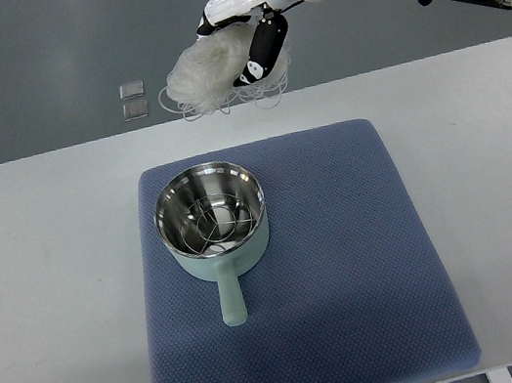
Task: Put vermicelli into pot with right hand
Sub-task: 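Carry the vermicelli over the steel pot and lower it inside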
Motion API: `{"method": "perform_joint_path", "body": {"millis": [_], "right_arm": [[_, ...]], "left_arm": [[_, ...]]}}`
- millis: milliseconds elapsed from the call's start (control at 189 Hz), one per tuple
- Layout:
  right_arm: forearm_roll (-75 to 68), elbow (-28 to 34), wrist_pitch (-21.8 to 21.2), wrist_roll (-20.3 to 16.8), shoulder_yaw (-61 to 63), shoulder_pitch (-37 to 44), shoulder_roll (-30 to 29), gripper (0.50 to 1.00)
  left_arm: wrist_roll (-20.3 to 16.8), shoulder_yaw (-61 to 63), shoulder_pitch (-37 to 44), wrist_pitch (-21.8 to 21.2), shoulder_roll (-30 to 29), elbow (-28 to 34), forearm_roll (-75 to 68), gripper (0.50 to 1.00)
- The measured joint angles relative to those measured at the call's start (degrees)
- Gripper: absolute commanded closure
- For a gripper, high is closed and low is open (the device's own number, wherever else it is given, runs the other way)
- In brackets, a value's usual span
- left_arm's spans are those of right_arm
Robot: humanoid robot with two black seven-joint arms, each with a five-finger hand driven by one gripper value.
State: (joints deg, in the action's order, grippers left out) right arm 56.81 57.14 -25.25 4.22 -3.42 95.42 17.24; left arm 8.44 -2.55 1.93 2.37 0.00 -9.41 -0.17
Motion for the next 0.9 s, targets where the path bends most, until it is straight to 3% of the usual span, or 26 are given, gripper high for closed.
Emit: {"method": "perform_joint_path", "body": {"millis": [419, 901], "right_arm": [[0.1, -4.9, 3.0, 0.0, -0.5, -8.0, -12.9, 1.000], [2.2, -9.6, 3.2, 0.0, -0.4, -14.1, -17.2, 1.000]], "left_arm": [[0.0, 0.0, 0.0, 0.0, 0.0, 0.0, 0.0, 0.500], [0.0, -0.1, 0.1, 0.0, 0.0, 0.0, 0.0, 0.500]]}}
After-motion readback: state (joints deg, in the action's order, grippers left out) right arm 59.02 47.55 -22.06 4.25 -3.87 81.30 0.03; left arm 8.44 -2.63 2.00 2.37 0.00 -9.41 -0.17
